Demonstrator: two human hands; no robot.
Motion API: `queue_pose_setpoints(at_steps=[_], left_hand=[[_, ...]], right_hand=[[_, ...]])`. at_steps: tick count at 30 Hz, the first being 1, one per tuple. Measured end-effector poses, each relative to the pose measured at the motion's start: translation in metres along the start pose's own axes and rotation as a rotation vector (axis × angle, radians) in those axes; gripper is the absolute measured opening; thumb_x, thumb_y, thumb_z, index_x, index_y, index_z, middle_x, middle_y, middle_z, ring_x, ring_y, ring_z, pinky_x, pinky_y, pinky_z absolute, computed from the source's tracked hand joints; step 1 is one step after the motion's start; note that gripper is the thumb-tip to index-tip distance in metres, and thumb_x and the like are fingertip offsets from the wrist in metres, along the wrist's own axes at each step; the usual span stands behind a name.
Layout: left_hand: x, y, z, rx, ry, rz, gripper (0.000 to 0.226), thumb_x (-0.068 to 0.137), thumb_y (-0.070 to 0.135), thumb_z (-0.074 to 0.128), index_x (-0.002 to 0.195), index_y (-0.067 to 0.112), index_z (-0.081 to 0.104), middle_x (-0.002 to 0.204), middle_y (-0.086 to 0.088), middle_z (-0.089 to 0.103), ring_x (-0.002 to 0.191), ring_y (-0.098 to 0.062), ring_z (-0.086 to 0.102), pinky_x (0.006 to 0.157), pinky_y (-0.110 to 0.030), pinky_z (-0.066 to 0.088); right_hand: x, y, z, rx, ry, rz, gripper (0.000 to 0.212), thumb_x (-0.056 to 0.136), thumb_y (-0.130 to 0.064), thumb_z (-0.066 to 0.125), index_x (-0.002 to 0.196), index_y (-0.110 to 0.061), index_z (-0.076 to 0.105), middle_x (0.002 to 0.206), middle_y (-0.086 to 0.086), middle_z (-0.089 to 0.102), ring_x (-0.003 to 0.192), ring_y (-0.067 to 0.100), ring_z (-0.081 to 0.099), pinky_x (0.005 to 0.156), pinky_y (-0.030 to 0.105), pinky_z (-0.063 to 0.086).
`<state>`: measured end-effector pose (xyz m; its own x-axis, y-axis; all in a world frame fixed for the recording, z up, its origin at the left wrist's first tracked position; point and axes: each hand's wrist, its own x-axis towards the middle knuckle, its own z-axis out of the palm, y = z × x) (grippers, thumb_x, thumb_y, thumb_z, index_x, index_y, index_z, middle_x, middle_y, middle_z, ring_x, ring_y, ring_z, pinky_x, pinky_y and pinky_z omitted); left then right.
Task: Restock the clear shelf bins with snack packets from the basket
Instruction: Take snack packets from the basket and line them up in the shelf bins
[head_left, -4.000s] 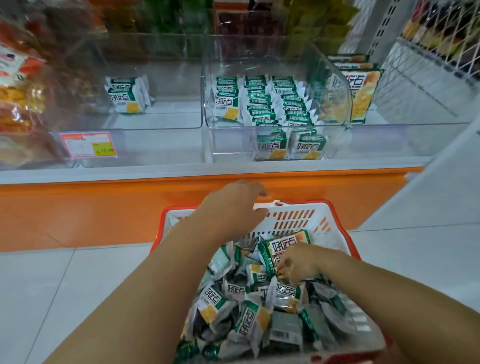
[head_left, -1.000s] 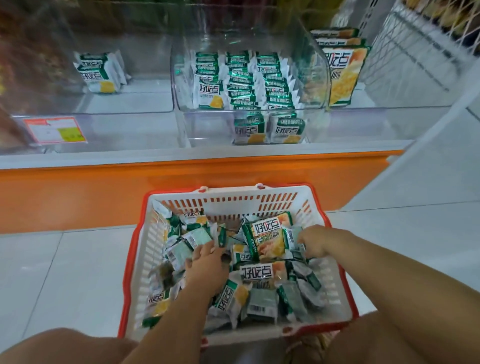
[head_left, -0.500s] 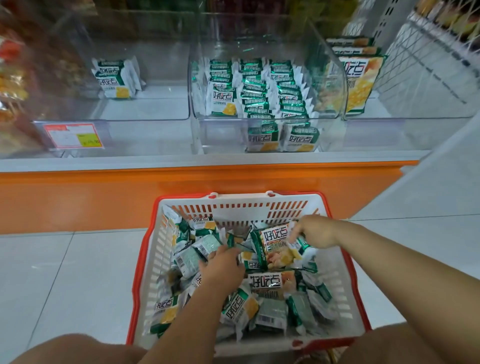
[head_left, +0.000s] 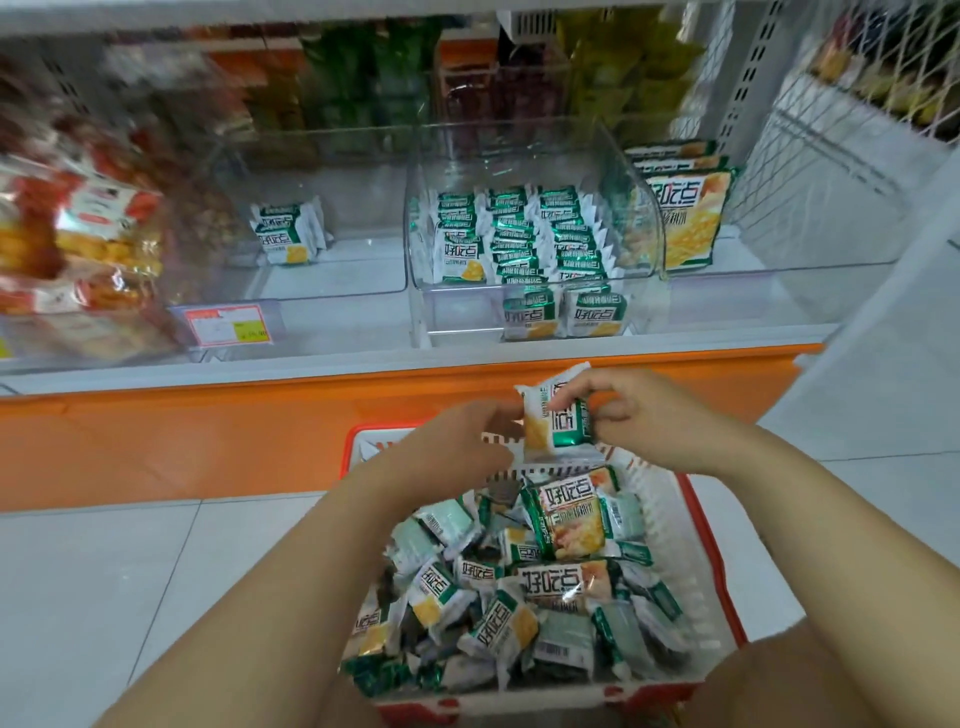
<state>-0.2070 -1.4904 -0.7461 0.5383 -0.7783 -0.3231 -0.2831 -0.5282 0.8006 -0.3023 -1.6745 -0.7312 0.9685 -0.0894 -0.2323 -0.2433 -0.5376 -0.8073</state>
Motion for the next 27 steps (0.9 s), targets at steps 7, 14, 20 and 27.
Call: queue_pose_setpoints(at_steps=[7,14,20,27], left_hand=[[-0.007,0.016,-0.005,-0.498,0.093,0.015,0.031,0.09,0.015,0.062,0.119,0.023,0.053,0.097,-0.004,0.069,0.09,-0.02,0.066,0.097,-0.046,0.049],[-0.001,0.023,-0.03,-0.614,0.255,0.136,0.032,0.087,0.007,0.063,0.115,0.024,0.057,0.103,-0.001,0.071,0.091,-0.019,0.069,0.088,-0.036,0.054],[0.013,0.018,-0.056,-0.431,0.544,0.205,0.03,0.09,0.017,0.062,0.118,0.028,0.058,0.107,0.016,0.065,0.083,0.006,0.062,0.071,-0.014,0.05],[0.024,-0.021,-0.087,0.056,0.811,0.097,0.038,0.092,0.015,0.057,0.128,0.026,0.054,0.14,0.004,0.044,0.133,-0.016,0.035,0.112,-0.033,0.026]], right_hand=[[-0.011,-0.012,0.008,0.168,0.067,-0.085,0.041,0.084,-0.001,0.049,0.084,-0.039,0.064,0.095,0.019,0.066,0.084,0.054,0.054,0.07,0.045,0.04],[0.004,-0.031,0.012,0.457,0.33,-0.171,0.03,0.081,-0.011,0.071,0.093,-0.027,0.05,0.115,-0.009,0.062,0.086,0.014,0.068,0.081,0.038,0.054],[0.059,-0.058,0.001,0.331,0.49,-0.264,0.028,0.081,-0.002,0.069,0.085,-0.023,0.052,0.098,-0.003,0.066,0.085,0.003,0.065,0.067,0.016,0.05],[0.162,-0.068,-0.034,0.126,0.607,-0.22,0.032,0.082,-0.007,0.07,0.079,-0.03,0.049,0.103,-0.003,0.063,0.08,0.002,0.054,0.073,0.021,0.042]])
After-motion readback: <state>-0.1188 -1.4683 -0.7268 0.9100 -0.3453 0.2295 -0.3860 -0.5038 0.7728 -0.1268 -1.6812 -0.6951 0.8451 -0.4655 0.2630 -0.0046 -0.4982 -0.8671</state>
